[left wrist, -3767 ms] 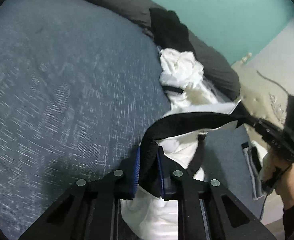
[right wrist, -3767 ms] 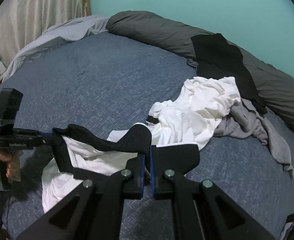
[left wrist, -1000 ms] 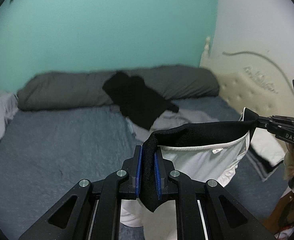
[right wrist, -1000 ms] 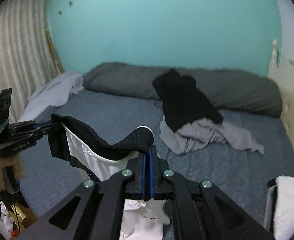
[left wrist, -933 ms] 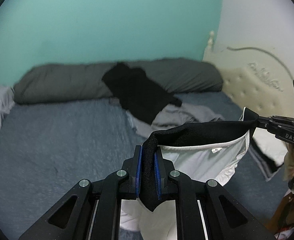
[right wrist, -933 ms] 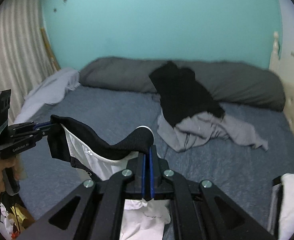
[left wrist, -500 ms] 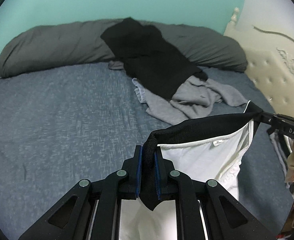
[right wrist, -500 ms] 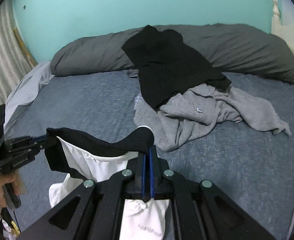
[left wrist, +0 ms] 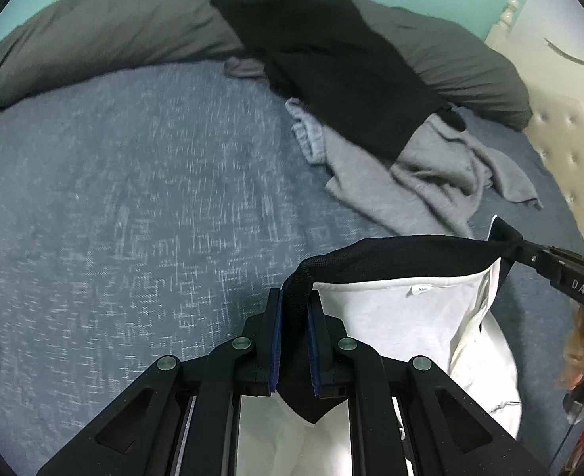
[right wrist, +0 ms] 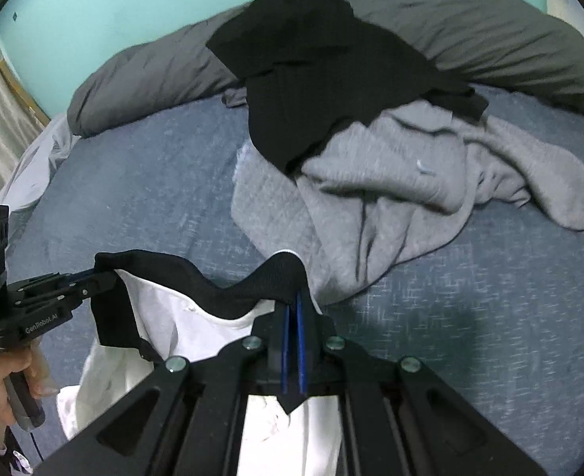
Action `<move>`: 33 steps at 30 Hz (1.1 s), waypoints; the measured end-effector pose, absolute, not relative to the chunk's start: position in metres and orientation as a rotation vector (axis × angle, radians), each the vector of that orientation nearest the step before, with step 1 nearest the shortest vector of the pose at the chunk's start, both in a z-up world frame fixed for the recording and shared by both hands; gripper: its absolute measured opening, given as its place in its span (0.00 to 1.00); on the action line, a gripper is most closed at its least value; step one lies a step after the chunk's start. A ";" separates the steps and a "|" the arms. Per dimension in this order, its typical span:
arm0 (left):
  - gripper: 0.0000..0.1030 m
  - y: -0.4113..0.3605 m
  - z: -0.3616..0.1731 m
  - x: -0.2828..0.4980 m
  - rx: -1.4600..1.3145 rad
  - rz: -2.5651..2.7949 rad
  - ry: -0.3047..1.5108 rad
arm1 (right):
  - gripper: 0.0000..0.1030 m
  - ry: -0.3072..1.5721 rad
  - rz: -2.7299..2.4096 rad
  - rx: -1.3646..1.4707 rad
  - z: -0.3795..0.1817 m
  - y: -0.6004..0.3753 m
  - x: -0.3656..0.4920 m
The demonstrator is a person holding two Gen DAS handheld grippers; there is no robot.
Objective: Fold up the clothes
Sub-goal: 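Lower the shirt onto the bed and open both tools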
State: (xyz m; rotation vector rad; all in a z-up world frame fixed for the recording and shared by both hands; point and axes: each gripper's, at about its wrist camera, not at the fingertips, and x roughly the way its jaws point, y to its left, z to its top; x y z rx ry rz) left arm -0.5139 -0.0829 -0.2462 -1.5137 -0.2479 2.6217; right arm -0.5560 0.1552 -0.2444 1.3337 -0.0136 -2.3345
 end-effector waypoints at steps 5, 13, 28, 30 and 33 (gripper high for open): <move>0.12 -0.087 -0.270 -0.524 -1.549 2.602 -0.279 | 0.03 -0.067 -2.301 1.371 -0.269 0.155 -0.566; 0.55 -0.095 -0.270 -0.522 -1.508 2.554 -0.420 | 0.46 -0.206 -2.262 1.330 -0.272 0.163 -0.566; 0.56 -0.158 -0.237 -0.362 -1.315 2.653 -0.540 | 0.54 -0.515 -2.238 1.239 -0.262 0.271 -0.449; 0.56 -0.163 -0.245 -0.335 -1.321 2.668 -0.553 | 0.54 -0.514 -2.255 1.281 -0.272 0.289 -0.432; 0.56 -0.169 -0.256 -0.299 -1.313 2.697 -0.584 | 0.54 -0.504 -2.273 1.359 -0.288 0.308 -0.406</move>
